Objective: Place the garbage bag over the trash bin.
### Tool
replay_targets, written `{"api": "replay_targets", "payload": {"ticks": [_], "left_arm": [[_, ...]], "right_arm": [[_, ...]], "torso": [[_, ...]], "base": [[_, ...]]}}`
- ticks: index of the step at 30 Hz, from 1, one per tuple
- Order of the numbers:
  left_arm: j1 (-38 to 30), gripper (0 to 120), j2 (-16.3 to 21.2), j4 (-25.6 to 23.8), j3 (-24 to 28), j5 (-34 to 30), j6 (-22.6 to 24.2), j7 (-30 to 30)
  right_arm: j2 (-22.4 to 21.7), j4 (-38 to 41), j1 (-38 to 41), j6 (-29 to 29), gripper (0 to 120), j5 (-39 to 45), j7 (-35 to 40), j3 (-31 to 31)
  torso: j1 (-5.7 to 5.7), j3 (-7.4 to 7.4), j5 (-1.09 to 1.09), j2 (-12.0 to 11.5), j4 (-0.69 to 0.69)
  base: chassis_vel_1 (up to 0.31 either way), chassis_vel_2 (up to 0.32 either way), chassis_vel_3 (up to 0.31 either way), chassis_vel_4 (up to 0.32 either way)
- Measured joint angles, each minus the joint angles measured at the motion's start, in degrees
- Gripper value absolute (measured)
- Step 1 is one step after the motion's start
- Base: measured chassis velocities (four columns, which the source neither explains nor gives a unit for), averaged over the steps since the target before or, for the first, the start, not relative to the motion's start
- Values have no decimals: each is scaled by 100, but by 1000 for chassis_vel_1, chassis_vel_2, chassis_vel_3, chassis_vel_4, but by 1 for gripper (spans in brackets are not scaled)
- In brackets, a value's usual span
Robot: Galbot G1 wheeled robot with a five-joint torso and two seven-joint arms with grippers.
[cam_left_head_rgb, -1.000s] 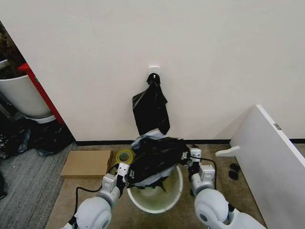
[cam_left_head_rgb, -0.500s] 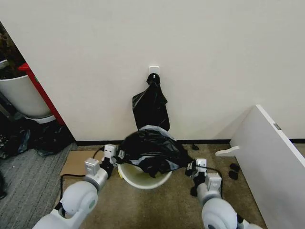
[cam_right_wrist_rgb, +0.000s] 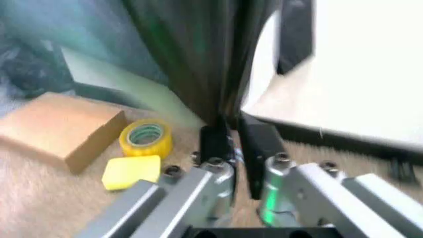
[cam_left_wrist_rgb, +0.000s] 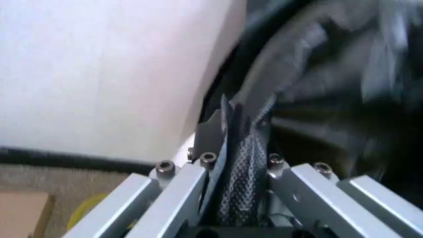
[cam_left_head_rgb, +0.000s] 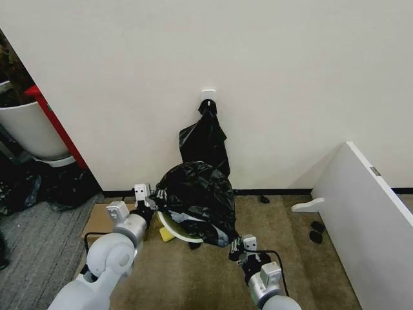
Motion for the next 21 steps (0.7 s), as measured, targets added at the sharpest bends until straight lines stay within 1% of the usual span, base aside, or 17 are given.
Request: {"api": "replay_targets", "payload": {"ticks": [1, 2, 4, 5, 6, 8, 9, 10, 13, 14, 15, 16, 18, 20, 21], "left_arm": [[-18, 1, 10, 8, -17, -7, -1, 0], [-18, 1, 10, 8, -17, -7, -1, 0], [-26, 0, 43, 49, -22, 8, -9, 0], [-31, 0, 59, 72, -19, 33, -14, 1], [-39, 0, 81, 113, -9, 72, -17, 0], [-57, 0, 93, 177, 11, 110, -18, -1], [-85, 0, 93, 232, 32, 132, -21, 0], [-85, 0, 93, 232, 32, 132, -21, 0], [-119, 0, 73, 335, 64, 184, -23, -16], [-107, 0, 63, 349, 57, 206, -23, -26], [-107, 0, 63, 349, 57, 206, -23, -26], [-70, 0, 45, 366, 33, 240, -25, -43], [-31, 0, 16, 389, 9, 279, -25, -81], [-7, 0, -21, 397, 4, 314, -26, -115], [-7, 0, -21, 397, 4, 314, -26, -115]], "right_arm": [[16, -193, 43, 212, 10, -251, -249, 62], [16, -193, 43, 212, 10, -251, -249, 62], [11, -428, 86, 554, 16, -601, -588, 192], [-5, -490, 95, 720, 21, -694, -754, 255], [-45, -555, 101, 973, 26, -788, -996, 345], [-123, -610, 93, 1327, 33, -874, -1295, 453], [-205, -628, 70, 1648, 38, -900, -1576, 571], [-205, -628, 70, 1648, 38, -900, -1576, 571], [-361, -588, -29, 2263, 51, -914, -2284, 816], [-405, -530, -40, 2362, 56, -929, -2413, 851], [-405, -530, -40, 2362, 56, -929, -2413, 851], [-477, -408, -49, 2466, 59, -935, -2541, 867], [-584, -188, -88, 2510, 68, -935, -2588, 866], [-686, 38, -151, 2466, 78, -960, -2505, 842], [-686, 38, -151, 2466, 78, -960, -2505, 842]], "torso": [[0, -1, 2, 0, -2], [0, -1, 2, 0, -2], [0, 0, 2, 0, 0], [0, -1, -1, 0, -1], [0, 0, 1, 0, 0], [0, 0, 1, 0, 0], [0, 0, 0, 0, 0], [0, 0, 0, 0, 0], [0, 0, 1, 0, -3], [0, 0, 0, 0, -3], [0, 0, 0, 0, -3], [0, -1, 1, 1, -1], [0, 0, 1, 0, 1], [0, 0, 0, 1, 0], [0, 0, 0, 1, 0]], "base": [[0, 0, 0, 0], [0, 0, 0, 0], [0, 0, 0, 0], [0, 0, 0, 0], [0, 0, 0, 0], [0, 0, 0, 0], [0, 0, 0, 0], [0, 0, 0, 0], [0, 0, 0, 0], [0, 0, 0, 0], [0, 0, 0, 0], [0, 0, 0, 0], [0, 0, 0, 0], [0, 0, 0, 0], [0, 0, 0, 0]]}}
